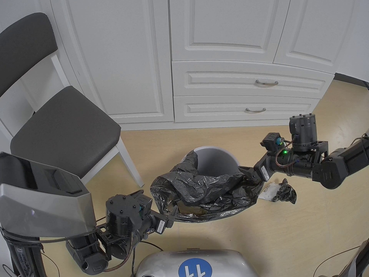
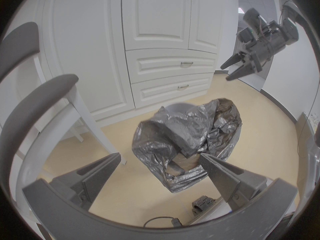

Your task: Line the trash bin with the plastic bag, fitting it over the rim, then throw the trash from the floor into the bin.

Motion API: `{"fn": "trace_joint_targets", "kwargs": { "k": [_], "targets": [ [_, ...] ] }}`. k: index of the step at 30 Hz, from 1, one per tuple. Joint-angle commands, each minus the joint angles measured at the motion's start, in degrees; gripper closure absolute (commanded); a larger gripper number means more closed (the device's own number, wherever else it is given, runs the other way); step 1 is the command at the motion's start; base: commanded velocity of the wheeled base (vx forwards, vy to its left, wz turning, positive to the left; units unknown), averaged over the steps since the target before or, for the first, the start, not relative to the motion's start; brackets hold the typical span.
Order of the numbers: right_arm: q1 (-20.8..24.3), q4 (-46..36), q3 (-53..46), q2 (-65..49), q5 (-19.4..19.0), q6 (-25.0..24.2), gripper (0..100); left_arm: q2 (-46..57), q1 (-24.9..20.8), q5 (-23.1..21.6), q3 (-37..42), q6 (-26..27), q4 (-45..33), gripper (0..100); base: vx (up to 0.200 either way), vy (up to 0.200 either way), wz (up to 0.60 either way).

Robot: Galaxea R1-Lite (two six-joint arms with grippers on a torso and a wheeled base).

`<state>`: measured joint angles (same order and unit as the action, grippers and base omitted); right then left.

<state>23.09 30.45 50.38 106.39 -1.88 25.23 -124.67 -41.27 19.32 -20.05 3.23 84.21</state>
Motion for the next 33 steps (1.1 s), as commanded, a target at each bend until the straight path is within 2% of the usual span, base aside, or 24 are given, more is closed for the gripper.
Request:
{"fn": "trace_joint_targets", "kwargs": {
  "k": [1,2,4,5,7,14,22,26,27,30,31,33],
  "targets": [
    [0.6,-8.0,10.9,4.8,-3.3,12.1,0,6.3,-0.2,0.0,1.4,2.5,1.0,0,0.0,0.0,0.0],
    [-0.1,-12.8,13.6,6.2,-8.1,18.0,0,7.2,-0.2,0.1,2.2,2.7,2.4,0,0.0,0.0,0.0],
    [-0.3,-14.0,14.3,6.6,-8.8,19.4,0,7.4,-0.2,0.1,2.6,2.7,2.7,0,0.0,0.0,0.0],
    [-1.0,-17.3,16.1,8.7,-10.3,24.7,0,8.5,-0.1,0.1,3.3,3.4,3.4,0,0.0,0.0,0.0],
    [-1.2,-17.8,16.4,9.8,-10.3,26.3,0,9.0,0.0,0.1,3.4,4.2,3.4,0,0.0,0.0,0.0],
    [-0.7,-18.4,18.2,12.7,-10.4,26.5,0,9.8,0.2,-0.1,3.5,4.4,3.4,0,0.0,0.0,0.0],
    [-2.6,-18.4,20.3,16.7,-10.6,26.4,0,9.2,0.7,-0.4,3.4,4.2,3.4,0,0.0,0.0,0.0],
    [-2.7,-19.1,19.7,16.7,-11.5,26.4,0,8.8,1.0,-0.5,3.4,4.1,3.4,0,0.0,0.0,0.0],
    [-2.7,-21.9,19.7,16.2,-12.9,26.4,0,8.1,1.3,-0.5,3.2,4.2,3.4,0,0.0,0.0,0.0],
    [-2.6,-23.5,20.3,16.5,-14.3,26.2,0,7.3,1.3,-0.6,3.1,4.2,3.4,0,0.0,0.0,0.0],
    [-2.6,-23.4,20.4,16.7,-14.3,26.2,100,7.2,1.3,-0.6,3.1,4.2,3.5,0,0.0,0.0,0.0],
    [-2.7,-23.2,20.6,17.0,-14.3,26.1,100,7.0,1.3,-0.6,3.0,4.2,3.5,0,0.0,0.0,0.0]
  ]
}}
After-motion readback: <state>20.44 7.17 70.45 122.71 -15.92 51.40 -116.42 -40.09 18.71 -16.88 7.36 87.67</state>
